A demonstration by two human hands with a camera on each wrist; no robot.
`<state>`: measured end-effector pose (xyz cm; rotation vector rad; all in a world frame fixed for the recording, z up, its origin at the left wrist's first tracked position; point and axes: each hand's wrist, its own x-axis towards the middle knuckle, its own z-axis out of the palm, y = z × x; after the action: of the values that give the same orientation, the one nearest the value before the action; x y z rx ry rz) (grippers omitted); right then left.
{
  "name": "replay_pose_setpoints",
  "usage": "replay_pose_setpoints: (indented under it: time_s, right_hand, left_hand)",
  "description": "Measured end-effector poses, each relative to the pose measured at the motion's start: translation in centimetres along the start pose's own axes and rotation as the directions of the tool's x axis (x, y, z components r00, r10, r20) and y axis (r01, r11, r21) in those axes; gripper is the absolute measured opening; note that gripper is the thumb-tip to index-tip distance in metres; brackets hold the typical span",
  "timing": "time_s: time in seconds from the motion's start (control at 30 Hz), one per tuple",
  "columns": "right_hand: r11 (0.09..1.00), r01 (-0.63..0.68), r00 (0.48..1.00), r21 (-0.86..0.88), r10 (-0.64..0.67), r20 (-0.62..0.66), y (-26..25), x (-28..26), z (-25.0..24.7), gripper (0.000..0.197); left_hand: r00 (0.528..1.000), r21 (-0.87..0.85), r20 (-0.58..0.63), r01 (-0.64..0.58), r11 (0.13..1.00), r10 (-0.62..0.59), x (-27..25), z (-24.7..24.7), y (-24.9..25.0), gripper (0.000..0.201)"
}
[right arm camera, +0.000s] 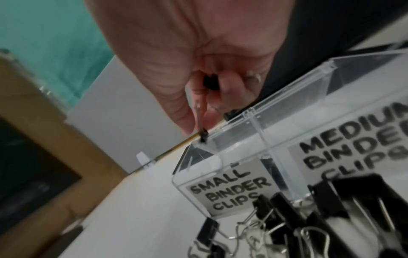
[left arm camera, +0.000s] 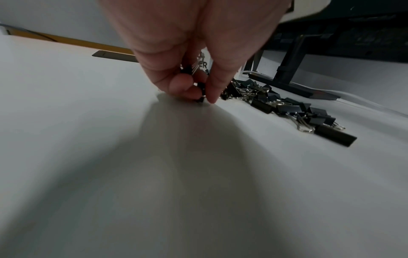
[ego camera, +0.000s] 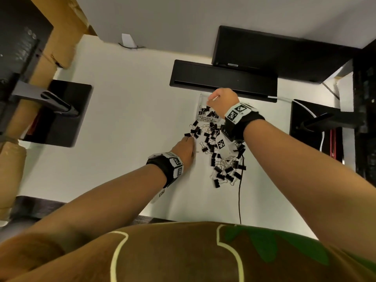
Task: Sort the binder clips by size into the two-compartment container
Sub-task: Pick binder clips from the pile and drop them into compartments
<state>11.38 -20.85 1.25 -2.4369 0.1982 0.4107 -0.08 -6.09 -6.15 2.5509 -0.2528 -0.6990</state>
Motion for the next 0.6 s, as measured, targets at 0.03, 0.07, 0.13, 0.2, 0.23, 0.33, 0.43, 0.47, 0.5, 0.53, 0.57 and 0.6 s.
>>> replay_pose_setpoints:
  time_s: [0.03,0.07,0.13,0.2,0.23,0.33,0.43,0.47,0.5,0.53,0.57,0.6]
  right_hand:
    - [0.998,0.023,1.0,-0.051,-0.022,0.019,-0.2,0.1,0.3,0.019]
    - [0.996,0.044,0.998,-0.083,-0.041,0.037,-0.3,0.0,0.4,0.021]
    - [0.99,0.082,0.995,-0.118,-0.075,0.059,-0.3,-0.3,0.6,0.025]
    - [0.987,0.11,0.993,-0.12,-0.104,0.055,0.0,-0.8,0.6,0.029]
    - [0.987,0.121,0.992,-0.105,-0.118,0.038,0.3,-1.2,0.5,0.03]
    - [0.994,0.11,0.993,0.012,-0.11,-0.045,1.7,-3.0,0.1,0.03]
    - [0.995,0.071,0.993,0.073,-0.064,-0.099,3.9,-5.3,0.3,0.025]
    - [0.996,0.053,0.995,0.076,-0.046,-0.087,4.8,-6.1,0.5,0.024]
    - [0.997,0.032,0.998,0.075,-0.027,-0.059,5.6,-6.9,0.8,0.025]
    - [0.998,0.012,1.0,0.068,-0.011,-0.023,6.4,-7.7,1.1,0.025]
    - [0.998,0.002,1.0,0.057,-0.003,0.013,7.1,-8.4,1.4,0.025]
    - [0.999,-0.004,0.999,0.04,0.002,0.044,7.8,-9.1,1.8,0.025]
  left_hand:
    - [1.0,-0.009,0.021,-0.015,1.0,0.015,-0.1,-0.3,-0.1,0.011]
    - [0.999,-0.016,0.025,-0.019,1.0,0.02,-0.1,-0.7,-0.1,0.009]
    - [1.0,-0.043,0.02,-0.004,0.999,0.005,-0.3,-1.8,0.3,0.01]
    - [1.0,-0.067,0.001,-0.004,0.998,0.004,-0.1,-3.1,0.8,0.009]
    - [1.0,-0.074,-0.01,-0.006,0.997,0.005,0.0,-3.7,1.1,0.008]
    - [0.996,-0.123,-0.084,-0.016,0.992,0.006,1.1,-5.7,2.2,0.009]
    - [0.982,-0.135,-0.188,-0.05,0.99,0.024,3.0,-7.2,3.8,0.01]
    - [0.978,-0.127,-0.207,-0.061,0.99,0.034,3.6,-7.7,4.2,0.013]
    - [0.976,-0.115,-0.213,-0.068,0.991,0.043,4.3,-8.0,4.6,0.015]
    - [0.977,-0.099,-0.208,-0.072,0.993,0.05,4.9,-8.2,4.9,0.016]
    - [0.98,-0.074,-0.193,-0.067,0.995,0.052,5.5,-8.4,5.1,0.017]
    - [0.984,-0.046,-0.171,-0.054,0.997,0.046,6.1,-8.5,5.4,0.018]
